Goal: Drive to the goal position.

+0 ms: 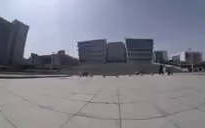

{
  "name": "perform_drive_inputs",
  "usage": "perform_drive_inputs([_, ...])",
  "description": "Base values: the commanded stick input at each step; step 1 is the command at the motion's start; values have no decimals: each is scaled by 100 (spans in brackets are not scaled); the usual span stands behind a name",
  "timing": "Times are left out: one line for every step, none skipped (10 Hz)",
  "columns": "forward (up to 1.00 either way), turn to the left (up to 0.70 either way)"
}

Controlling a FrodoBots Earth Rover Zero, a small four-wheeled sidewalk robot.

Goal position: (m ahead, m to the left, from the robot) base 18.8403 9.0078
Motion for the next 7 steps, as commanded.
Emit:
perform_drive_inputs([45,0])
perform_drive_inputs([45,0])
perform_drive_inputs([45,0])
perform_drive_inputs([45,0])
perform_drive_inputs([45,0])
perform_drive_inputs([45,4])
perform_drive_inputs([45,25])
